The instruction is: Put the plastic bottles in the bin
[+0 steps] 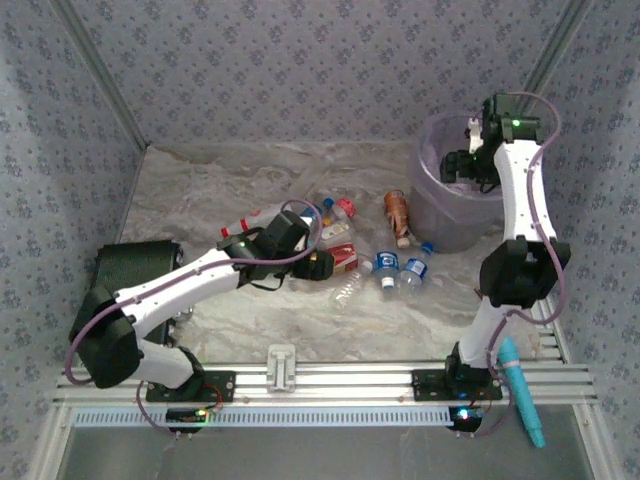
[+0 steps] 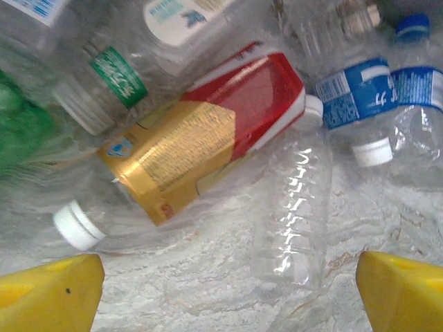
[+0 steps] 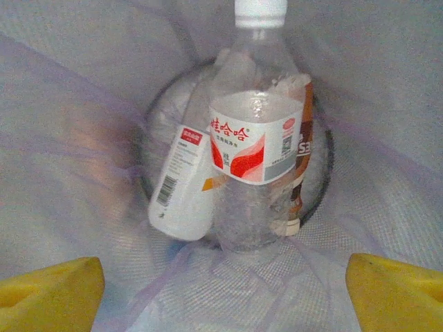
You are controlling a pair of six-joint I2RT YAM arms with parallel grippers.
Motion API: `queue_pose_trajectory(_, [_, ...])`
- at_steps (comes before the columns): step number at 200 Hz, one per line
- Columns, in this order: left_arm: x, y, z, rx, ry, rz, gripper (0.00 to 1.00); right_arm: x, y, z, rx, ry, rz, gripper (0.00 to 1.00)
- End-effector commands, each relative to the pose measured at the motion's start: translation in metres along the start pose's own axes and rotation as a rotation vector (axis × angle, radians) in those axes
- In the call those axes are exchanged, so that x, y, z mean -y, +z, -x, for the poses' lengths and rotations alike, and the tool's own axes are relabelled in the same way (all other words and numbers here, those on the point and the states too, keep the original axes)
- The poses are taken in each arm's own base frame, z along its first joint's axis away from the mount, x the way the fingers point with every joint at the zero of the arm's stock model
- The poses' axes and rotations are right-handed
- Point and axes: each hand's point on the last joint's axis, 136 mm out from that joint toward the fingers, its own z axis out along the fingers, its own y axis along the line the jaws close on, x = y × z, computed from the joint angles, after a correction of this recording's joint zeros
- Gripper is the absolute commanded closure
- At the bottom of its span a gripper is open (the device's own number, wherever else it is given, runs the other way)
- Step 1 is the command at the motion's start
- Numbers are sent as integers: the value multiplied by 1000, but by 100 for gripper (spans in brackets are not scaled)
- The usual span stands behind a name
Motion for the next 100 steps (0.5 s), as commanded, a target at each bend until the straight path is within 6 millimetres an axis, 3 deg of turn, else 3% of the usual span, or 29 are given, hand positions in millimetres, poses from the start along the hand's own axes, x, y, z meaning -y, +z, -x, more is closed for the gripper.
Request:
queue_pose_trajectory(1, [18,3,0,-17,64,-21,7,-5,-56,0,101,37,36,7])
queue_pose_trajectory(32, [38,18,-13,-73,143,-35,7,-17,-92,-2,206,76,115,7])
queue_pose_trajectory(69, [53,44,-27,-126,207,-23,8,-58,-133,-8,368,106,382,7])
queue_pose_trajectory(100, [54,65,-36,-167,223,-6,19,-90,-163,-27,447,84,562,4])
